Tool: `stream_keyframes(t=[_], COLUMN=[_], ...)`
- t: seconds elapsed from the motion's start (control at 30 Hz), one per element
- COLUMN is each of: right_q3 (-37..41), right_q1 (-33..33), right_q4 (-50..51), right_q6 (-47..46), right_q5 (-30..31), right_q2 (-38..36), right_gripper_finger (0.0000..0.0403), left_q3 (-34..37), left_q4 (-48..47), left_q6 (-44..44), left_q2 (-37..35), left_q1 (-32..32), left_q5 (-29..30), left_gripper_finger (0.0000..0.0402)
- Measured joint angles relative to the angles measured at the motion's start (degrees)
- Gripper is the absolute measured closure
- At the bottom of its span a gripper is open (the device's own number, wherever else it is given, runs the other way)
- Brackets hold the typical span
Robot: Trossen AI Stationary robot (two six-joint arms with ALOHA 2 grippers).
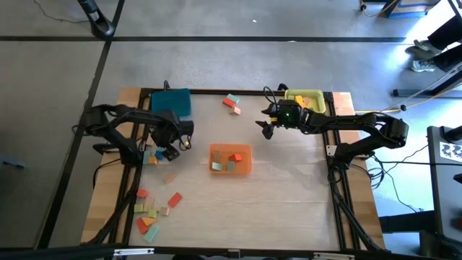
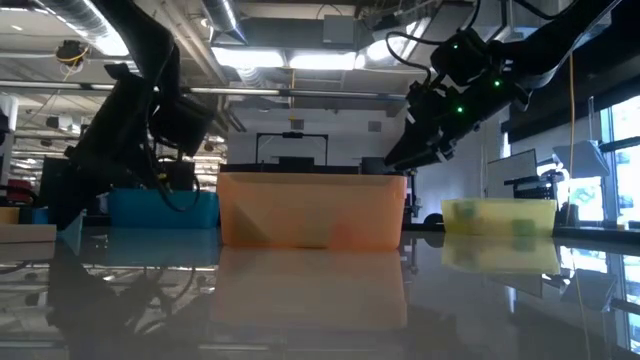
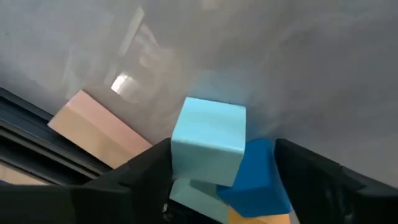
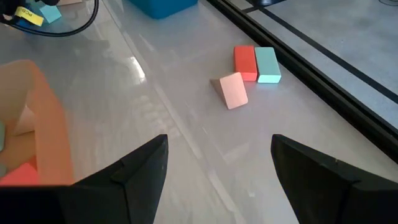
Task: Sort blocks by size
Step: Put the light blue cube block into the yellow bin
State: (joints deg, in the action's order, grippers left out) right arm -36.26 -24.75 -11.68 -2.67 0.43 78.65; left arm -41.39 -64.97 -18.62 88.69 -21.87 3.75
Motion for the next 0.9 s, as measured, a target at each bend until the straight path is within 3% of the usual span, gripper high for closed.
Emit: stream_keyframes(t=[0.43,0.63,0.9], right_q3=[0.0,0.0,0.0], right_q1=[0.0,0.0,0.0], right_q4=[2.8,2.1,1.2], right_q6=[-2.8,-3.0,-1.9], right_q5=[0.0,0.1,-1.7], right_q2=[0.0,0.0,0.0], right_gripper_finger=[0.0121,0.0121,0.0121], left_q3=[-0.5,-3.5,-7.1], left_q4=[2.1,2.2,12.0], left_q6=[6.4,10.8,18.9], left_q2=[0.9,-0.1,-8.8], left_q1=[-0.6,0.2,1.9], left_q5=[-0.2,0.1,1.2], left_gripper_finger=[0.0278,0.0270,0.0269])
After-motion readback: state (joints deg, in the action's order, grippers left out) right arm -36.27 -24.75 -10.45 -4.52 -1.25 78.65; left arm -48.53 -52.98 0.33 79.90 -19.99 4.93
